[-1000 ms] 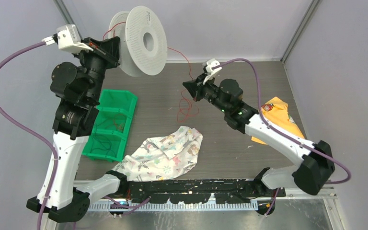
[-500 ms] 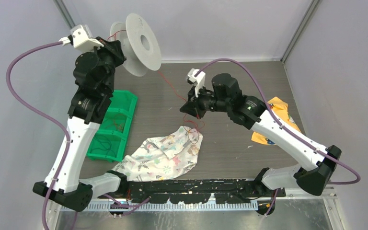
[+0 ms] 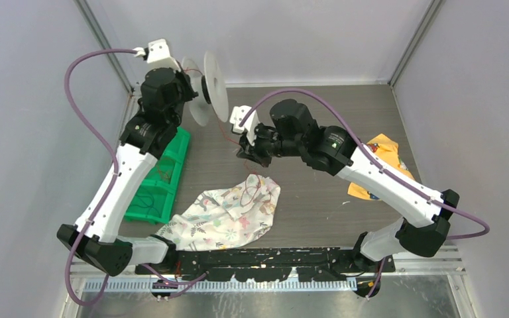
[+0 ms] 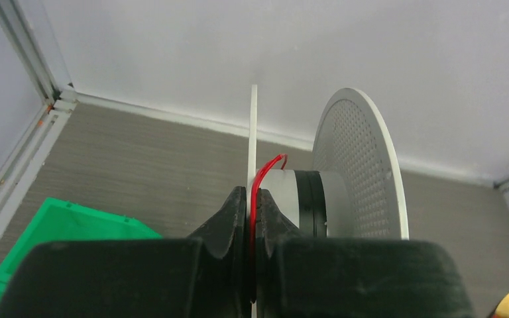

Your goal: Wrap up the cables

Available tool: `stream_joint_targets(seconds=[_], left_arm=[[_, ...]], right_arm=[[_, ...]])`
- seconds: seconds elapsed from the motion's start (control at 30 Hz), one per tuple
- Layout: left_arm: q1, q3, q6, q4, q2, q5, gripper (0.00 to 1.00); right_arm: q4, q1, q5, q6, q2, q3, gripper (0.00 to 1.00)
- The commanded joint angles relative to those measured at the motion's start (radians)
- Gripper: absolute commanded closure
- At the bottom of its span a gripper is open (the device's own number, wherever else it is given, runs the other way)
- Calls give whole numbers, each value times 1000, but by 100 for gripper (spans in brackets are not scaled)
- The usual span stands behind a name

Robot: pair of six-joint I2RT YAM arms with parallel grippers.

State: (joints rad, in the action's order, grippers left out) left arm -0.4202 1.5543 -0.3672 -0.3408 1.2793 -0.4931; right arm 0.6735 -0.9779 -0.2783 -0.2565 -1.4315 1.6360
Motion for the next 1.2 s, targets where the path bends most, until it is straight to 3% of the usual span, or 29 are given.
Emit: stream_joint_targets(seconds=[0.0, 0.4, 0.97, 1.03, 1.13, 1.17], left_arm=[[-27, -14, 88, 15, -23, 99, 99], [-37, -77, 191, -112, -50, 585, 99], [-38, -55, 332, -292, -129, 983, 100], [-38, -33, 335, -303, -134, 1027, 100], [-38, -2, 319, -303, -142, 1067, 100], [-38, 6, 313, -296, -146, 1067, 99]], right_arm=[[-61, 2, 154, -189, 26, 65, 100], [-172, 133, 187, -230, -17, 93, 100], [-154, 318, 166, -222, -24, 22, 100], [-164, 323, 166, -218, -10, -11, 93], [-172, 335, 166, -191, 8, -59, 65], [-183, 341, 164, -174, 16, -82, 63]])
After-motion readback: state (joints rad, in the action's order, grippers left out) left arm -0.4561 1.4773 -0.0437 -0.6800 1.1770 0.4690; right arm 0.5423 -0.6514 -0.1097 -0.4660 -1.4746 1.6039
